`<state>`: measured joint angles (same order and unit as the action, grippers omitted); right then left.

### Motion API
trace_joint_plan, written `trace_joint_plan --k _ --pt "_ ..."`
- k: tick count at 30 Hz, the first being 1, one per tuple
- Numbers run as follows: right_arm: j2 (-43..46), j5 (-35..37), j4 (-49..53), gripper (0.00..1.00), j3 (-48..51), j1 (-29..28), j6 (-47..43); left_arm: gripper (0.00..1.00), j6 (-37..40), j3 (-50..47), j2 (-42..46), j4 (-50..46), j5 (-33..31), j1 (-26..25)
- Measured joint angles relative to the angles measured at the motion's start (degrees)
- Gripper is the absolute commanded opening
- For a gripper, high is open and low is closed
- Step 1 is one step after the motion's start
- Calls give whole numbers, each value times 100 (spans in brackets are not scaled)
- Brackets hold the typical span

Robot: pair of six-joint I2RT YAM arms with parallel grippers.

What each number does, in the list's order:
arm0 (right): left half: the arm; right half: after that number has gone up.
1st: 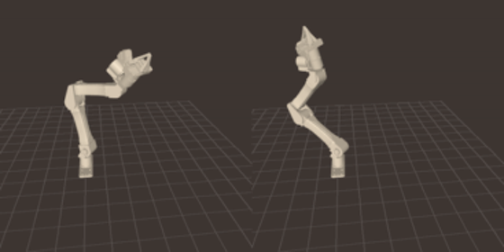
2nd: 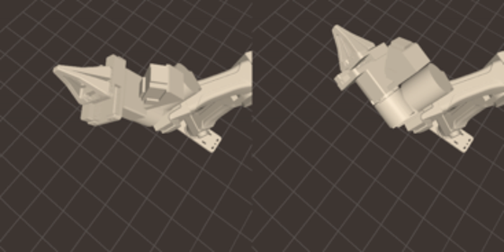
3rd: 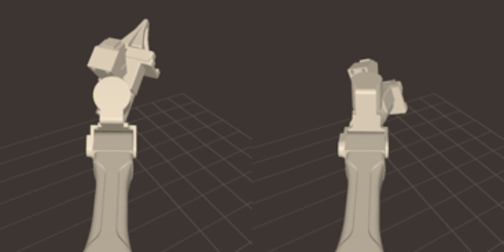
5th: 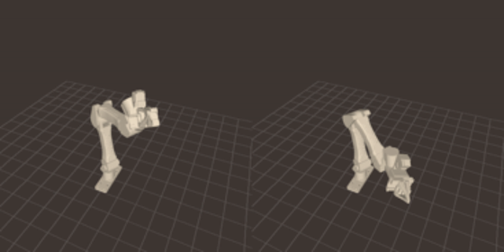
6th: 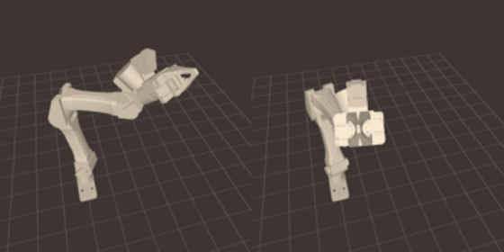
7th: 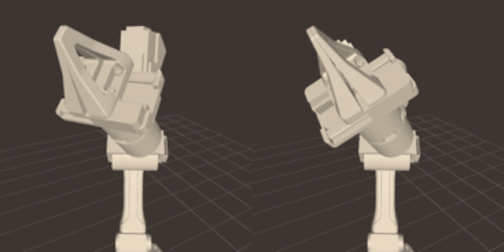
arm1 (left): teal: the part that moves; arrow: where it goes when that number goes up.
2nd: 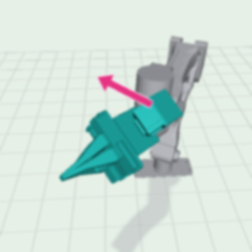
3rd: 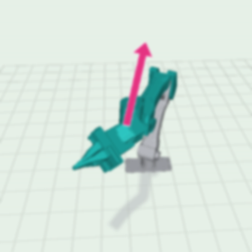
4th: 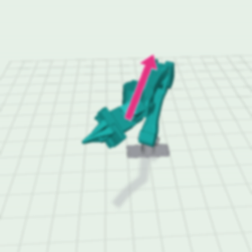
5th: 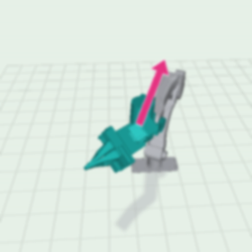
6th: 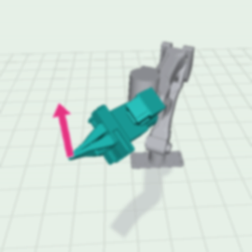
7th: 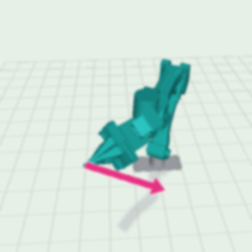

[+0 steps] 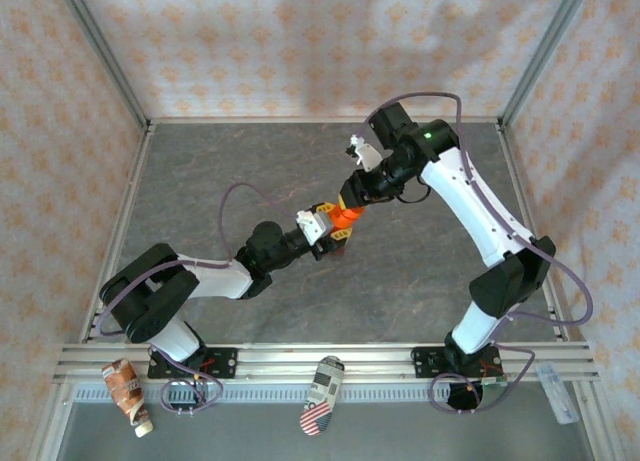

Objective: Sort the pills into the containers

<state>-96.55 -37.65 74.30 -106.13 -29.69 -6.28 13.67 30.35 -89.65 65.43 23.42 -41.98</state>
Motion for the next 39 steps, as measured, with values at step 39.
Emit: trace_joint_plan --k 39 --pt "157 223 -1521 56 999 -153 2138 0 -136 -85 2 -354 -586 37"
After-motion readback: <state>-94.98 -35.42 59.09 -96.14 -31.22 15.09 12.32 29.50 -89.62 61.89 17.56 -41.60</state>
